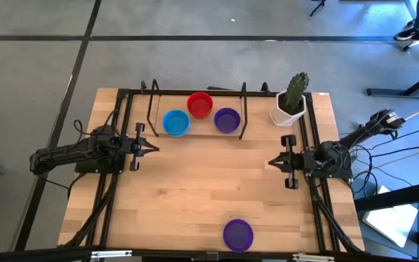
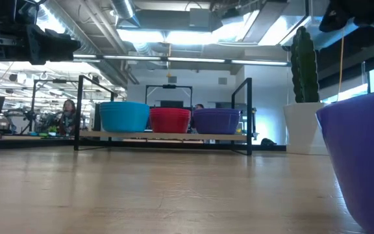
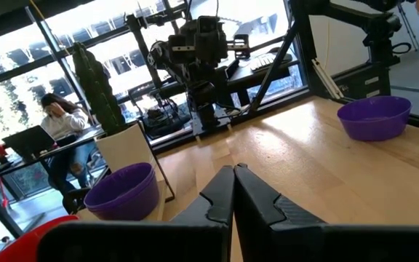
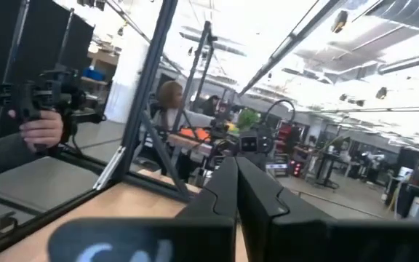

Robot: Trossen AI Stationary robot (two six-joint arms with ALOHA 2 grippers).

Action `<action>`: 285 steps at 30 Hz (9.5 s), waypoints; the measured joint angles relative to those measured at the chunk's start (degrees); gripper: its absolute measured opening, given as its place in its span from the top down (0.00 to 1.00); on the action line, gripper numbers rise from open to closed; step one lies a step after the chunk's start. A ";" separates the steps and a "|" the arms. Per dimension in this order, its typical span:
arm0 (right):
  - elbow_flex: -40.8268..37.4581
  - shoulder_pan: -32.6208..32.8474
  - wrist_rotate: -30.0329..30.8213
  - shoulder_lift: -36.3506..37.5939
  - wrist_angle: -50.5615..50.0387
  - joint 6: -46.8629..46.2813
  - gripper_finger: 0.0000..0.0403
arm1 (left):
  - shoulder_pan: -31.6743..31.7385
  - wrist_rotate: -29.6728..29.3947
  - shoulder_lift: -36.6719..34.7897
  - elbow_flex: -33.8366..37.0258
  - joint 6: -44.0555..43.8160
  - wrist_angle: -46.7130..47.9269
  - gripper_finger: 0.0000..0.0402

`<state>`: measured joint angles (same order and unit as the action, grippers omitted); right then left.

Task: Pick & Place Mini bowls
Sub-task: Stack the purple bowl on top of the purple bowl on the shelf

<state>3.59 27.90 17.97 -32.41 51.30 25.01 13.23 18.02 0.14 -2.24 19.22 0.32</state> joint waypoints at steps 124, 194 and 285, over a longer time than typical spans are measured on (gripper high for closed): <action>75.74 6.81 -13.68 -71.03 -87.93 -36.43 0.43 | -0.02 -0.20 -0.02 0.02 0.00 0.89 0.99; 50.46 4.08 -1.46 -28.86 -59.61 -20.84 0.98 | -0.01 -0.22 0.00 0.00 -0.46 1.22 0.98; -0.19 1.86 12.53 25.73 -32.92 -9.57 0.97 | -0.01 -0.41 0.00 0.01 1.03 1.22 0.99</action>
<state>3.40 29.76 30.50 -6.68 18.38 15.44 13.22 17.62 0.14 -2.23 20.25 1.54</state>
